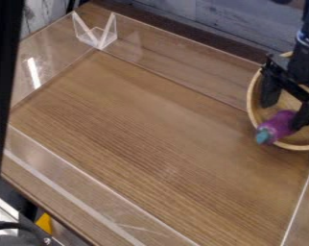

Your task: Remove the purple eggplant from inside the brown bowl and put it on the table

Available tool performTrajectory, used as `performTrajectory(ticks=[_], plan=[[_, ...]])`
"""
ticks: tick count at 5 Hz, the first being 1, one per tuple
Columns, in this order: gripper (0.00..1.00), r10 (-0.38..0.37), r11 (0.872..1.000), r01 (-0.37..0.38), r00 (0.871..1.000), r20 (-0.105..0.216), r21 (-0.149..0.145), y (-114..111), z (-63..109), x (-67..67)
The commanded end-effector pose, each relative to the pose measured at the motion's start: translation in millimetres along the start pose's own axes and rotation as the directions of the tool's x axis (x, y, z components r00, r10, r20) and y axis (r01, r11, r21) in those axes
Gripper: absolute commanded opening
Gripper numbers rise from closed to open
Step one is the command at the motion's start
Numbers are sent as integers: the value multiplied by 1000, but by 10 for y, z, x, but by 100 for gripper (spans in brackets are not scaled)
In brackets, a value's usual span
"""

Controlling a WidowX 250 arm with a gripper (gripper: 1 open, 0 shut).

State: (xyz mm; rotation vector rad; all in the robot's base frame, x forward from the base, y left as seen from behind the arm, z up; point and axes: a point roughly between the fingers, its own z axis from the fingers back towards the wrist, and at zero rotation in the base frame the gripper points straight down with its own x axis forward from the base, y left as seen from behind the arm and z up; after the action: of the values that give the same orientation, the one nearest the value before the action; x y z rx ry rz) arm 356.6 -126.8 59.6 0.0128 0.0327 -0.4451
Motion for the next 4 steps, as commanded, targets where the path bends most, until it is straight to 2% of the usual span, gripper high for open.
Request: performTrajectory(ticks=[1, 3, 4], plan=[[100, -11, 1000, 11, 997, 70, 13, 10, 144, 130], [100, -19, 1000, 18, 996, 82, 22, 40, -25, 201], [100, -26, 999, 23, 995, 95, 26, 34, -98, 178]])
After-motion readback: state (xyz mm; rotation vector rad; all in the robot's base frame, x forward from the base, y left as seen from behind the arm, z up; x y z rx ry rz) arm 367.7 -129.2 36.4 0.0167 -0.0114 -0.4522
